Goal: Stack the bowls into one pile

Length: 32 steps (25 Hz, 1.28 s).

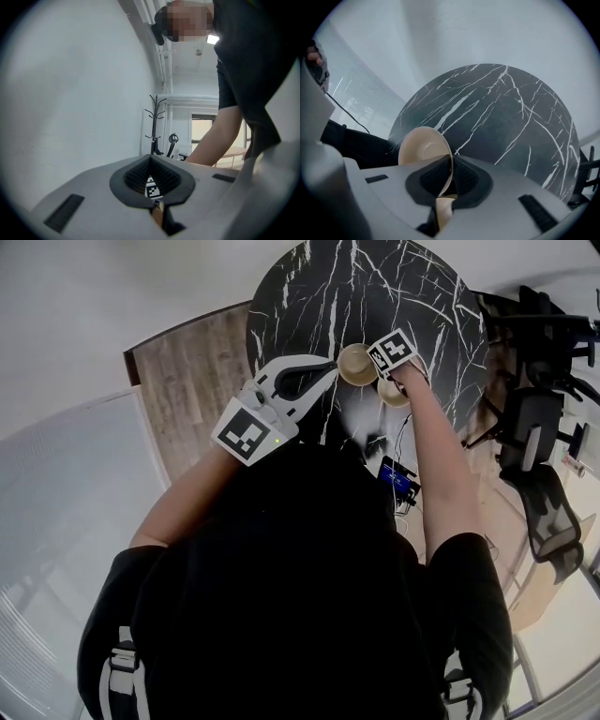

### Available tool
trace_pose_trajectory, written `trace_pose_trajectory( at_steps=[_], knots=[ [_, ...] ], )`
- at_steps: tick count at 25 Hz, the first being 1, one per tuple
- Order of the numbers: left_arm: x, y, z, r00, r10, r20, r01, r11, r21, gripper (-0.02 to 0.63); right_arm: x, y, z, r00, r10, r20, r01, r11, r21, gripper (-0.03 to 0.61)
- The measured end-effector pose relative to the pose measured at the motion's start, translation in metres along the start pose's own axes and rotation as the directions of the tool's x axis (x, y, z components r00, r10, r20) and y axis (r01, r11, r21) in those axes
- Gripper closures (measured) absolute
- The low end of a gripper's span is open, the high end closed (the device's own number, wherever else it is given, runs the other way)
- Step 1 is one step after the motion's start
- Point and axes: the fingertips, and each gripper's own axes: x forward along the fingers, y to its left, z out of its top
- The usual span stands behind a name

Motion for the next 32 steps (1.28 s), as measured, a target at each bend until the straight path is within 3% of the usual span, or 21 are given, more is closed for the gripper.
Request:
trace_pose_trajectory(
  at_steps=[9,18,32],
  knots=[
    [0.02,-0.021,0.012,0.998,-0.068,0.015,0.068,0.997,0.024,0.611,-0.048,-0.006,0.0,0.997,-0.017,0.071,0.015,1.0,0.018,0.568],
    [0.05,-0.052,0.014,0.988,-0.152,0.013,0.151,0.987,0.046,0.611,-0.067,-0.031,-0.058,0.996,-0.05,0.073,0.042,0.993,0.113,0.568],
    [0.072,-0.081,0.007,0.989,-0.143,-0.024,0.144,0.988,0.051,0.611,-0.043,-0.048,-0.121,0.999,-0.03,0.019,0.027,0.987,0.16,0.568]
  ],
)
